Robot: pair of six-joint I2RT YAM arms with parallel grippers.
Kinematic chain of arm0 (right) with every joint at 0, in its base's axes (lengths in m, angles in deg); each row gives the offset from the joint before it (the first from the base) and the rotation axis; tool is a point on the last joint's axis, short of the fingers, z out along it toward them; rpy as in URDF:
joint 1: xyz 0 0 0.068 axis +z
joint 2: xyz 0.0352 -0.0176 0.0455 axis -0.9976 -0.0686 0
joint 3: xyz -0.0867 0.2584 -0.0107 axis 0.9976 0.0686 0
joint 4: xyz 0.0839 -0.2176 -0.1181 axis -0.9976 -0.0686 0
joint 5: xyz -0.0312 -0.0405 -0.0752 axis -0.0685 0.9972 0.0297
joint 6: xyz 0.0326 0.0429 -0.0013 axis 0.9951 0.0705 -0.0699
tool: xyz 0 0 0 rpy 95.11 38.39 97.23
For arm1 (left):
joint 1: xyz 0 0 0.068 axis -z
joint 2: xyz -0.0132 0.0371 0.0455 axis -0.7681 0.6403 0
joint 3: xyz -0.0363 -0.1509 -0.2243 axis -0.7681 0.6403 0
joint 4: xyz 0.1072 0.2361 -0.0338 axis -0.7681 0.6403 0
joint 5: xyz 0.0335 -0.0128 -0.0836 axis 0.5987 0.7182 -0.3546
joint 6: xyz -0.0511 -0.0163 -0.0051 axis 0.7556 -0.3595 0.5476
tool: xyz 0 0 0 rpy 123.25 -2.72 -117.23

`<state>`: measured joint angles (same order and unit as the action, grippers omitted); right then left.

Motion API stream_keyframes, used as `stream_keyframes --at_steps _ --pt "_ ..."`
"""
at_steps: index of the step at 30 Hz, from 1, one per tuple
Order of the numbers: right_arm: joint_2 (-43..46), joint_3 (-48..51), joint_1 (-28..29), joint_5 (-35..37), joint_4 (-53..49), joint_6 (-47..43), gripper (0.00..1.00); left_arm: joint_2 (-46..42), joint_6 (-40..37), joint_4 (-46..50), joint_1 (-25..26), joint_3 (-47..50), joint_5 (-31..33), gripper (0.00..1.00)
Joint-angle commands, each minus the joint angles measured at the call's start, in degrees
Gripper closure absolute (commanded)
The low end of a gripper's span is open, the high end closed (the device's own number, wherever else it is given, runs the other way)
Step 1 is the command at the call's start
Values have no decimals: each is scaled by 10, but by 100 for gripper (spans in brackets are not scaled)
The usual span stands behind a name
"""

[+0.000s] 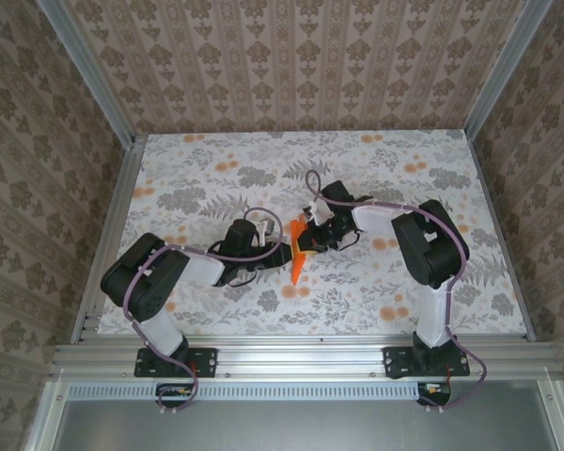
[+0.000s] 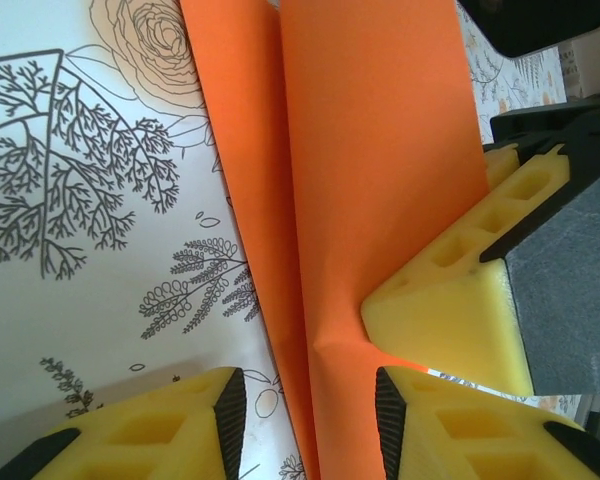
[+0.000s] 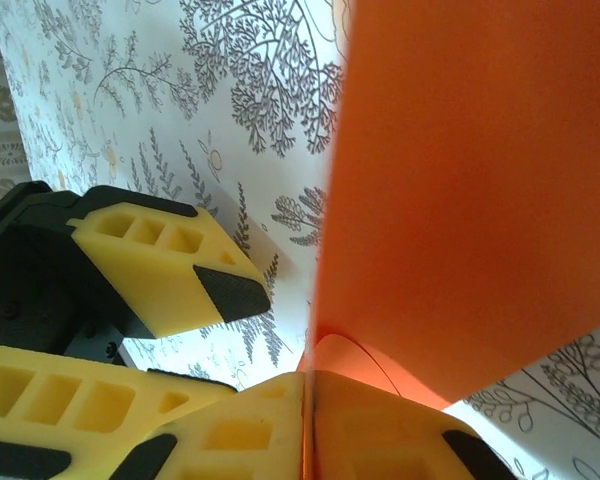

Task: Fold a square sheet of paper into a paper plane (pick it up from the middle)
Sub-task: Fold the wing for the fifth time at the center of the table.

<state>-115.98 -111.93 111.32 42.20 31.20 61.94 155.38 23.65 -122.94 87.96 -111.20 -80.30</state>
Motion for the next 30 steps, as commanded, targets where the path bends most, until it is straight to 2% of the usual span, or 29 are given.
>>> stream_keyframes --at_steps 1,9,18,26,30 --pt "-19 -21 -4 -17 -27 -30 86 16 5 4 -1 4 -10 60" --pt "-27 -15 -11 0 9 3 81 21 12 0 0 13 -28 72" --pt "-40 -3 -13 8 41 36 76 29 19 -1 19 20 -45 76" --pt "-51 -1 -13 29 38 44 74 39 16 7 26 8 -35 84" --pt "-58 2 -13 39 37 50 74 40 16 12 30 2 -33 85"
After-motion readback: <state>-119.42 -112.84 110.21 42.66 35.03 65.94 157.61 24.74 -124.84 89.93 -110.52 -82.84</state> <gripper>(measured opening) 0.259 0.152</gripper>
